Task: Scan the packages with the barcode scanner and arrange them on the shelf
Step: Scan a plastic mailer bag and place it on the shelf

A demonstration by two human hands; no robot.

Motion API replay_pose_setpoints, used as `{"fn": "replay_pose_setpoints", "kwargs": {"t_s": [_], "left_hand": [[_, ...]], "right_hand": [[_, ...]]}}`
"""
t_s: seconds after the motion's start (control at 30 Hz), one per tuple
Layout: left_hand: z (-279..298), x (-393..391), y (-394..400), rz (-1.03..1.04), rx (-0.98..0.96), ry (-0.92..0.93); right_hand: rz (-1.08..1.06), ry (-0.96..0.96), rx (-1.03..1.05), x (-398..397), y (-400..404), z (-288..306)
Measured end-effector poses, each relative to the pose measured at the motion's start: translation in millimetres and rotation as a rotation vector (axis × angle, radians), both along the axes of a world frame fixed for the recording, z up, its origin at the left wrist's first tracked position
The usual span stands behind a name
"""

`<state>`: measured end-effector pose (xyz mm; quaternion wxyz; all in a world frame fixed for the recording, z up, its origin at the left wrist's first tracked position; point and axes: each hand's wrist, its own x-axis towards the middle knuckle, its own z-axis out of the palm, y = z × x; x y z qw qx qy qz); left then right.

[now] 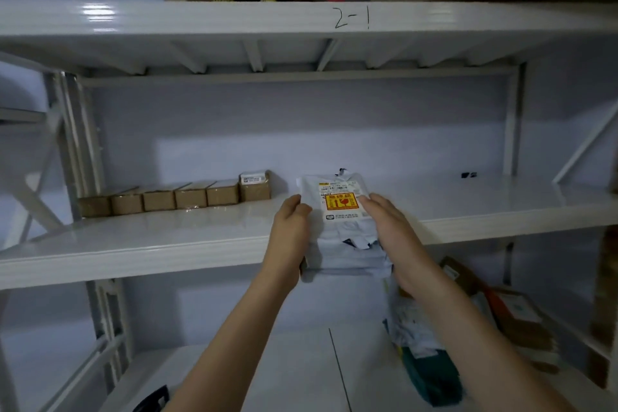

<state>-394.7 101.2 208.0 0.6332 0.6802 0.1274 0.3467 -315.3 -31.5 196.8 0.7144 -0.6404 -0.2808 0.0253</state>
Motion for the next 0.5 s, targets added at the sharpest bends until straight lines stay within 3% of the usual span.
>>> {"fn": "replay_pose_setpoints", "kwargs": {"t_s": [0.3, 0.5], "left_hand": [[20, 108, 77, 0.065, 0.053, 0.101], [36, 164, 133, 0.062, -0.015, 0.179]], "right_hand": [[0.004, 0.004, -0.259, 103, 72, 34], [0.190, 0.163, -0.228, 170, 123, 48]]}}
